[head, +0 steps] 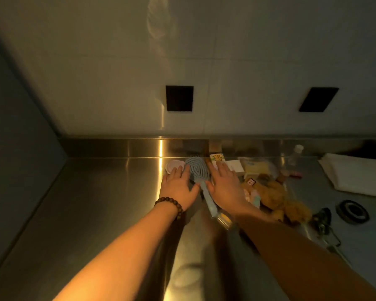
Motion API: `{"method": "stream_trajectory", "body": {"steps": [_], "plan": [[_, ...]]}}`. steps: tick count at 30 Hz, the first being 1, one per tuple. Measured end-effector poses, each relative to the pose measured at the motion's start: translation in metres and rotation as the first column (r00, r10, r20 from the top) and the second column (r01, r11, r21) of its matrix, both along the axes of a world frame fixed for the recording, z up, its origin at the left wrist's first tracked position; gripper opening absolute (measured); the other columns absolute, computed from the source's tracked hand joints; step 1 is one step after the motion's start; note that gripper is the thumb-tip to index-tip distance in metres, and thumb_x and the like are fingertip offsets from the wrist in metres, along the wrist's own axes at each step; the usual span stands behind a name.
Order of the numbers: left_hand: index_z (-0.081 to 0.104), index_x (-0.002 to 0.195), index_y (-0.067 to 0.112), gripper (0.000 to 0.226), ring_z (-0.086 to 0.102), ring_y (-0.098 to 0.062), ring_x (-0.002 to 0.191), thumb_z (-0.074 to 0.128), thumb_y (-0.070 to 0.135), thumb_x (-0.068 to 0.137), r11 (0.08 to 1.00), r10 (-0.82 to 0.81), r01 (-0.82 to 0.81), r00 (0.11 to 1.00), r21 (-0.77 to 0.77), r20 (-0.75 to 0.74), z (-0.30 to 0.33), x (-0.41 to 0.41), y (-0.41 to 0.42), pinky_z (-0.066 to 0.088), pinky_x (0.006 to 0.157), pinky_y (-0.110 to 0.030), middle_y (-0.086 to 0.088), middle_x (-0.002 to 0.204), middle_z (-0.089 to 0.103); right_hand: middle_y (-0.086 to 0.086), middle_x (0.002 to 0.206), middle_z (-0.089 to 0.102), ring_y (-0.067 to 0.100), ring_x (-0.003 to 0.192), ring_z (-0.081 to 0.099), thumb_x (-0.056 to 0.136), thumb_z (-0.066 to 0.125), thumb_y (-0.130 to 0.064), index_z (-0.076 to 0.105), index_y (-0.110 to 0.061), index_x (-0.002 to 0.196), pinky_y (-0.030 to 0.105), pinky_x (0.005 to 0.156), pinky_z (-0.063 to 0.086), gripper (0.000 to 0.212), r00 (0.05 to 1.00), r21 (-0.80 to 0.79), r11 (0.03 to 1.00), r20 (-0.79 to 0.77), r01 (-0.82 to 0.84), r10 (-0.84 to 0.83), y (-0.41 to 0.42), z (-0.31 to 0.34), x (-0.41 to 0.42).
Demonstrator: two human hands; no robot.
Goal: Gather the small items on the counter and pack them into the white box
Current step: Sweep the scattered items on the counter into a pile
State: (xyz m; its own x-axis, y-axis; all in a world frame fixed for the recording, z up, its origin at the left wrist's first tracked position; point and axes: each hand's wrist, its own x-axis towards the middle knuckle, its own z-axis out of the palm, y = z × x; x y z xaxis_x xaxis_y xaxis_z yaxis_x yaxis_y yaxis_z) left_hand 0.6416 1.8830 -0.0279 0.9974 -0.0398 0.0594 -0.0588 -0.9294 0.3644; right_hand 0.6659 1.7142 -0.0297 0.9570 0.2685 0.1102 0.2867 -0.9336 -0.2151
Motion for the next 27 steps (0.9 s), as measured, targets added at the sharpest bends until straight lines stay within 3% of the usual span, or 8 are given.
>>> {"method": "stream_trajectory", "body": {"steps": [7, 14, 20, 22, 27], "plan": [[0.021, 0.145, 0.024, 0.074, 0.021, -0.02, 0.139, 0.019, 0.067, 0.085, 0.995, -0.098, 0.094, 0.99, 0.041, 0.097, 0.008, -0.04, -0.076, 0.008, 0.113, -0.046, -0.003, 0.15, 0.03, 0.008, 0.151, 0.033, 0.024, 0.139, 0.03, 0.097, 0.039, -0.041, 0.033, -0.02, 0.145, 0.042, 0.112, 0.03, 0.052, 0.976, 0.061, 0.977, 0.069, 0.203, -0.207, -0.081, 0.02, -0.07], [0.021, 0.145, 0.025, 0.08, 0.015, -0.021, 0.141, 0.012, 0.072, 0.082, 0.979, -0.204, 0.202, 0.976, 0.035, 0.069, 0.004, -0.071, -0.171, 0.005, 0.112, -0.047, -0.002, 0.152, 0.026, 0.012, 0.154, 0.029, 0.026, 0.142, 0.023, 0.099, 0.038, -0.039, 0.034, -0.016, 0.146, 0.041, 0.115, 0.023, 0.052, 0.929, 0.03, 0.93, 0.054, 0.365, -0.367, -0.185, 0.022, -0.117], [0.019, 0.146, 0.023, 0.085, 0.012, -0.024, 0.141, 0.017, 0.076, 0.079, 0.97, -0.235, 0.232, 0.971, 0.075, 0.041, -0.005, -0.09, -0.272, 0.008, 0.112, -0.052, -0.005, 0.153, 0.022, 0.011, 0.158, 0.018, 0.027, 0.146, 0.012, 0.096, 0.039, -0.048, 0.027, -0.022, 0.149, 0.045, 0.117, 0.016, 0.06, 0.921, 0.023, 0.922, 0.035, 0.387, -0.388, -0.282, 0.01, -0.126], [0.011, 0.147, 0.026, 0.092, 0.005, -0.025, 0.142, 0.015, 0.082, 0.074, 0.971, -0.223, 0.219, 0.974, 0.096, 0.04, -0.012, -0.091, -0.309, 0.005, 0.112, -0.052, -0.006, 0.155, 0.014, 0.009, 0.16, 0.01, 0.026, 0.147, 0.004, 0.093, 0.036, -0.057, 0.021, -0.026, 0.15, 0.047, 0.118, 0.011, 0.066, 0.923, 0.004, 0.923, 0.018, 0.385, -0.385, -0.323, 0.004, -0.122], [-0.032, 0.137, 0.036, 0.103, -0.03, -0.028, 0.135, 0.002, 0.093, 0.058, 0.987, -0.055, 0.054, 0.999, 0.151, 0.003, -0.03, -0.087, -0.382, -0.016, 0.106, -0.058, -0.006, 0.15, -0.028, 0.002, 0.158, -0.02, 0.024, 0.144, -0.021, 0.076, 0.018, -0.084, -0.003, -0.04, 0.149, 0.049, 0.113, -0.01, 0.088, 0.947, -0.05, 0.95, -0.075, 0.308, -0.311, -0.41, -0.024, -0.101]]}}
